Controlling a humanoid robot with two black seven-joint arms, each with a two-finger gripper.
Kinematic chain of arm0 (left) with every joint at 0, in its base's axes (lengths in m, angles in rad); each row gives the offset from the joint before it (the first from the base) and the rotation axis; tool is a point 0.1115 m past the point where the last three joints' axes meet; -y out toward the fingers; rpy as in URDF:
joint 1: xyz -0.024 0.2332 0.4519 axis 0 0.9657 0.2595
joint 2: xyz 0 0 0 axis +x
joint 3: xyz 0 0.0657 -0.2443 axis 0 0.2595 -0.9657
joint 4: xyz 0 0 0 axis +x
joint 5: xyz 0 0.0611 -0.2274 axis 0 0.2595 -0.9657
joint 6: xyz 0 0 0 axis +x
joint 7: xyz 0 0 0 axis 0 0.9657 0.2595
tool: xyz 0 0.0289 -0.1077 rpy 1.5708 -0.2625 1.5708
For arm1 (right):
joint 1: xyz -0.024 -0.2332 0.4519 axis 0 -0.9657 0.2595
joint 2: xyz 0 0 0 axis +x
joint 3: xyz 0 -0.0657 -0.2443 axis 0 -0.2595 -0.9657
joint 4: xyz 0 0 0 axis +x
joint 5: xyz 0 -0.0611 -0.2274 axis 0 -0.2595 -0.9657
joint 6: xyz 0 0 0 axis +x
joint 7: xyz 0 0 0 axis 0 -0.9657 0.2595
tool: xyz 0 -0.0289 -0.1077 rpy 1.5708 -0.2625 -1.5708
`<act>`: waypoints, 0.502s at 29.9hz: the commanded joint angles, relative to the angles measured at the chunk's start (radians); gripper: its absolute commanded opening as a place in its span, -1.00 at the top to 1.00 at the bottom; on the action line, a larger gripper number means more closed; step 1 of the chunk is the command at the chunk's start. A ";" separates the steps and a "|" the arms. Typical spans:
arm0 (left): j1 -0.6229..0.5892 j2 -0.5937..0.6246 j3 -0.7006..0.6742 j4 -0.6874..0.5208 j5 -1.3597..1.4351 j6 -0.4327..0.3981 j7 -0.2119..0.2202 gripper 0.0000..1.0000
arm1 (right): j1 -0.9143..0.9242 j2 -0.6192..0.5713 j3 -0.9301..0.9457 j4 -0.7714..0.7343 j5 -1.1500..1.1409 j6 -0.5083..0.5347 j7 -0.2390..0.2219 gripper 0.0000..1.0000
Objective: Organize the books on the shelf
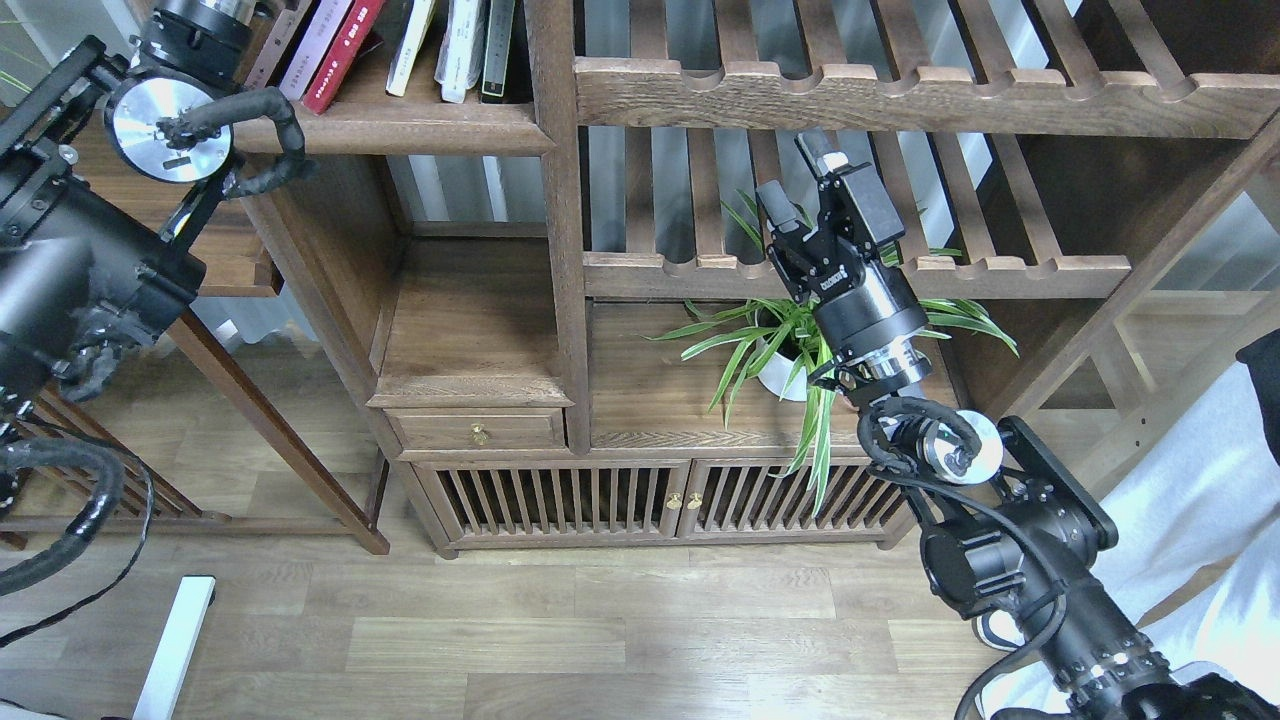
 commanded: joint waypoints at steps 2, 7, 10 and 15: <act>0.110 0.028 -0.001 -0.174 -0.030 -0.025 0.047 -0.84 | 0.011 0.024 0.000 0.007 -0.006 0.000 0.000 -0.86; 0.240 0.035 0.002 -0.354 -0.027 -0.028 0.055 -0.84 | 0.011 0.027 0.002 0.013 -0.046 0.000 0.000 -0.86; 0.294 0.023 0.014 -0.403 -0.021 -0.031 0.058 -0.84 | 0.020 0.024 0.002 0.021 -0.047 0.000 0.000 -0.86; 0.346 -0.027 0.051 -0.420 0.028 -0.031 0.060 -0.84 | 0.045 0.026 0.002 0.024 -0.049 0.000 0.000 -0.86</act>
